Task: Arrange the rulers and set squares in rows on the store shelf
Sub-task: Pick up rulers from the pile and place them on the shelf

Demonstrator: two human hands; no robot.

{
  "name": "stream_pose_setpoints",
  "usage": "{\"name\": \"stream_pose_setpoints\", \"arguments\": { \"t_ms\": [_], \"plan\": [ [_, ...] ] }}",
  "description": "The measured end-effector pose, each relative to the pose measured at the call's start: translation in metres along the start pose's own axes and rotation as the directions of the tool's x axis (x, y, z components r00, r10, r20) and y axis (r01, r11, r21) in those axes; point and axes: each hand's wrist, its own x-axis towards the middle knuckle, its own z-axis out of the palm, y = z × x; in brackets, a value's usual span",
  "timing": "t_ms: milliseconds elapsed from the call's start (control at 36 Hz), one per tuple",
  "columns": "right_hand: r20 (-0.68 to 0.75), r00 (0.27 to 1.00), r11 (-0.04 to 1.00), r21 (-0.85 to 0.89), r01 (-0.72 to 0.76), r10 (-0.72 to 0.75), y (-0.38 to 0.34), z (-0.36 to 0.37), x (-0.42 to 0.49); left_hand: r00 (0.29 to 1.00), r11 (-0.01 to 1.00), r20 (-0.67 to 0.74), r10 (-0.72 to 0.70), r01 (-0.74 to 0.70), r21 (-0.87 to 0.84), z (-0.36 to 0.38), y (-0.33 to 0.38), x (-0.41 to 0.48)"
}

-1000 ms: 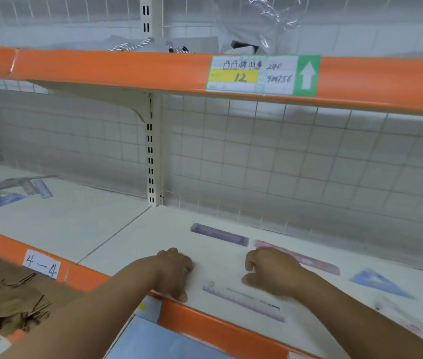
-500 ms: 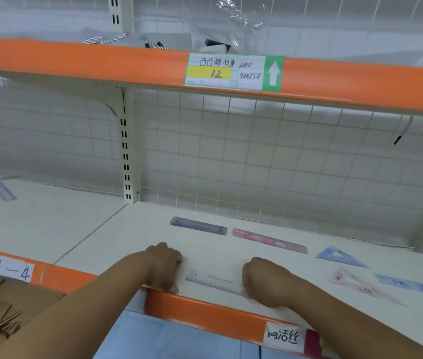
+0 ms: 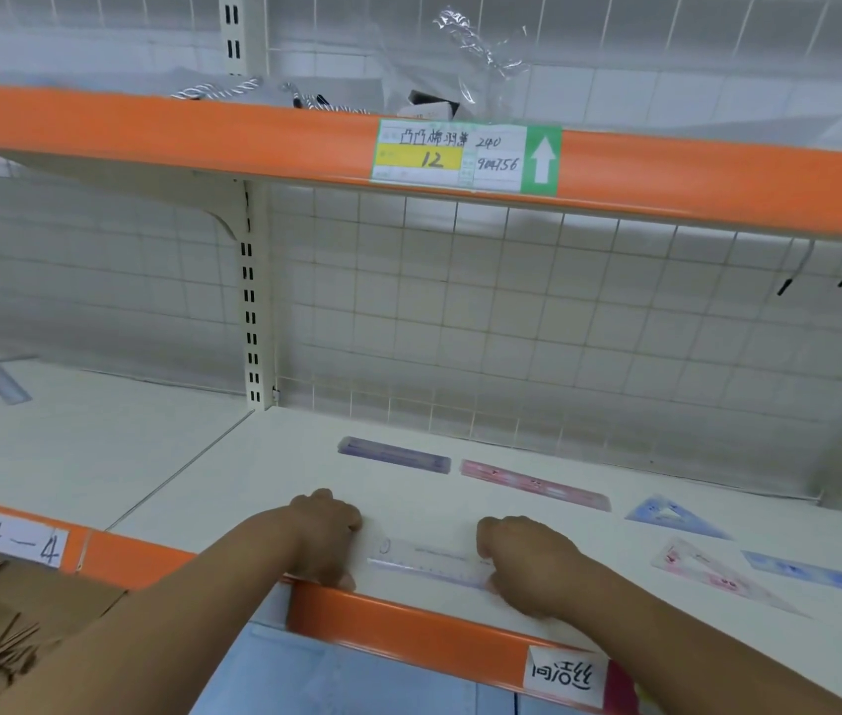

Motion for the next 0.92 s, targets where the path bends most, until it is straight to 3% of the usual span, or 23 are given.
{"name": "stream_pose_setpoints", "arguments": {
  "t_ms": [500,917],
  "plan": [
    [-0.005,0.985,0.947,-0.275,0.165,-0.173,-0.009,-0.011,-0.006,1.000,1.000,-0.005,0.022,-0.022,-0.005,0.000,-0.002,0.001],
    [0.057,0.981,0.932,-0.309,0.192,-0.183,-0.006,-0.008,0.016,1.000,1.000,0.002,-0.009,0.009,0.009,0.001,-0.012,0.014]
  ]
}}
